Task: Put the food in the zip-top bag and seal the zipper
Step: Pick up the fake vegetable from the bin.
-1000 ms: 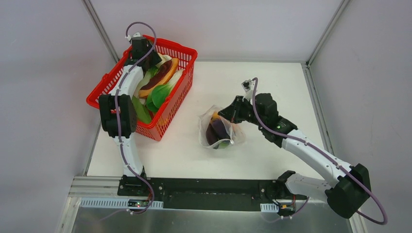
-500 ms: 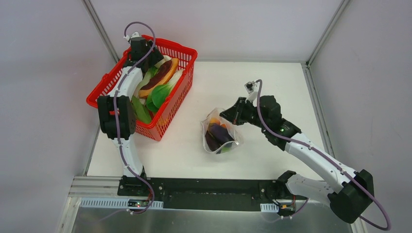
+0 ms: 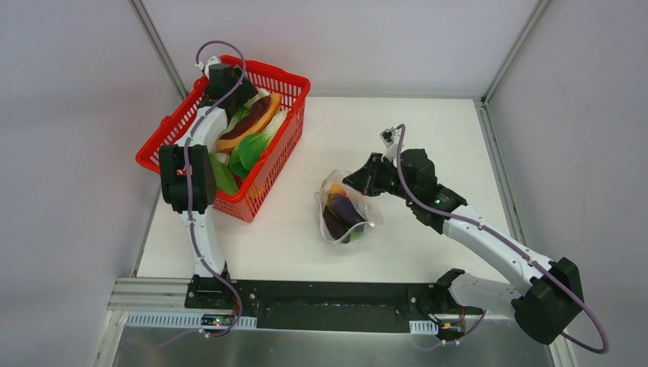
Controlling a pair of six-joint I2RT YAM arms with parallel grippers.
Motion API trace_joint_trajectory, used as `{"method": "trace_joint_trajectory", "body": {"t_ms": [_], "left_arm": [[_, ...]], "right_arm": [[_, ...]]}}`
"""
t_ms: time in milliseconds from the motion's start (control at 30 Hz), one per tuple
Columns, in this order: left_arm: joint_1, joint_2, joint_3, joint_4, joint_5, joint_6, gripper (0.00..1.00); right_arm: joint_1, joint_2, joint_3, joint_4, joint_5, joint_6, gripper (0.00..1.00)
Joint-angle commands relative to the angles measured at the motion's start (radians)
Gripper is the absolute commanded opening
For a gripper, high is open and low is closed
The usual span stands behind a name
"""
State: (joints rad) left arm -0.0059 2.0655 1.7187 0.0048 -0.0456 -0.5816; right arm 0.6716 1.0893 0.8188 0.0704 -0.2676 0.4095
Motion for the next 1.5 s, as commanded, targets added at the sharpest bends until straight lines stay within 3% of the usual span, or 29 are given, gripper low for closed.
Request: {"method": "trace_joint_trajectory", "body": {"t_ms": [0, 100, 200, 367, 467, 633, 1067, 1467], "left_arm": [[0.0, 0.007, 0.009, -0.028, -0.016, 0.047, 0.82], [0.0, 0.063, 0.079, -0.055, 0.054, 0.046, 0.8], [0.0, 0.081, 0.114, -0.111, 0.083, 0.041, 0.59], [0.0, -0.035, -0.036, -0.016, 0.052, 0.044, 0.17], [0.0, -0.12, -0.095, 0.04, 0.051, 0.057, 0.08], [0.0, -0.272, -0.164, 0.076, 0.018, 0.086, 0.0], [0.024, -0.586, -0.518, 0.244, -0.047, 0.125, 0.0], [0.048, -0.951, -0.762, 0.201, -0.25, 0.242, 0.0]], "right_arm": [[-0.003, 0.024, 0.038, 0.052, -0.008, 0.006, 0.0], [-0.003, 0.037, 0.043, 0.054, -0.009, 0.005, 0.0], [-0.003, 0.041, 0.047, 0.054, -0.007, 0.005, 0.0], [-0.002, 0.05, 0.052, 0.054, -0.005, 0.0, 0.0], [-0.002, 0.055, 0.053, 0.054, -0.008, 0.0, 0.0], [-0.003, 0.047, 0.05, 0.054, -0.005, 0.002, 0.0], [-0.003, 0.052, 0.049, 0.054, -0.009, -0.001, 0.0], [-0.003, 0.051, 0.052, 0.057, -0.019, -0.001, 0.0]]}}
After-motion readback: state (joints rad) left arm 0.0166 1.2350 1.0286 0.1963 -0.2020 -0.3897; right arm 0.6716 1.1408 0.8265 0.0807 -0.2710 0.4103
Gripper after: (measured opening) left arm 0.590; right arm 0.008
